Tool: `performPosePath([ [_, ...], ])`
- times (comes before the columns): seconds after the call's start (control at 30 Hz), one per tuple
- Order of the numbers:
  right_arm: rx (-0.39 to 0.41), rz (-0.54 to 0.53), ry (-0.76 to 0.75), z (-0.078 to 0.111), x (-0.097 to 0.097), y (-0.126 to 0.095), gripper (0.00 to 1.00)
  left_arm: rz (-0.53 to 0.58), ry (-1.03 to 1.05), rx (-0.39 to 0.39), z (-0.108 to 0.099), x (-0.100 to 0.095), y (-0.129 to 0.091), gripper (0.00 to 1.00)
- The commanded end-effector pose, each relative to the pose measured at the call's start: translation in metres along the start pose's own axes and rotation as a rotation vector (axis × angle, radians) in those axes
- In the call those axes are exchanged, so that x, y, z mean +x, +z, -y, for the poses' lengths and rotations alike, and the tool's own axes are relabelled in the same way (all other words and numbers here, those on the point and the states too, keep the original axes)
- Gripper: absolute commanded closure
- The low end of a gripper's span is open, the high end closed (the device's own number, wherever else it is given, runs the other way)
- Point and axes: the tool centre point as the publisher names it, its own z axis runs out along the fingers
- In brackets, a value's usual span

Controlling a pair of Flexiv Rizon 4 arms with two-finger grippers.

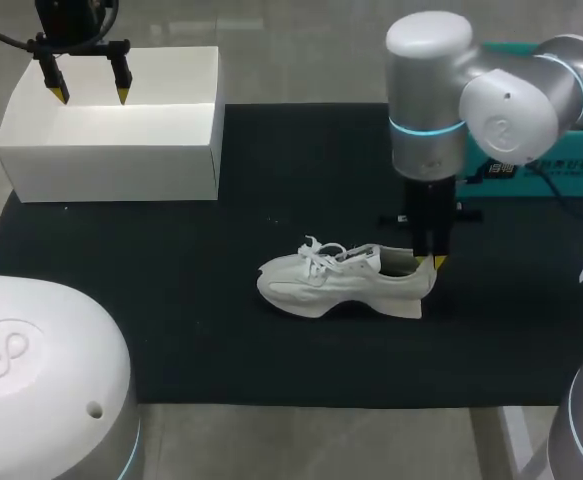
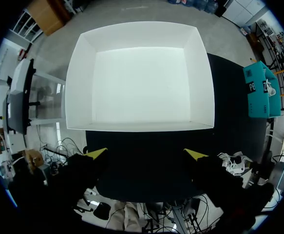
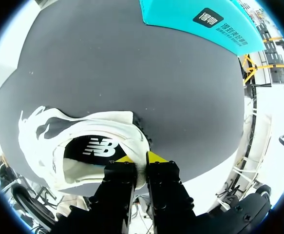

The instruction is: Take the shoe out of the shoebox, open the shoe tongue, remove and reinsert the insole, then place the shoe into the shoebox

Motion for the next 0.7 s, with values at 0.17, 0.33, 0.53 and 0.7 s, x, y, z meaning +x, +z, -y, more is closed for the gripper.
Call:
performPosePath([
  [0.17,-0.024,-0.012,0.019,0.007,-0.005,-0.031,0.00,0.001,0.000,-0.001,0.000,0.000,-0.001,0.00],
  [0.33,-0.056,-0.067,-0.004,0.017,-0.008,-0.058,0.00,0.001,0.000,-0.001,0.000,0.000,-0.001,0.00],
  [0.53,-0.217,-0.158,-0.466,0.026,0.007,-0.098,0.00,0.001,0.000,-0.001,0.000,0.000,-0.001,0.00],
  [0.7,-0.370,-0.158,-0.867,0.032,0.022,-0.139,0.00,0.001,0.000,-0.001,0.000,0.000,-0.001,0.00],
])
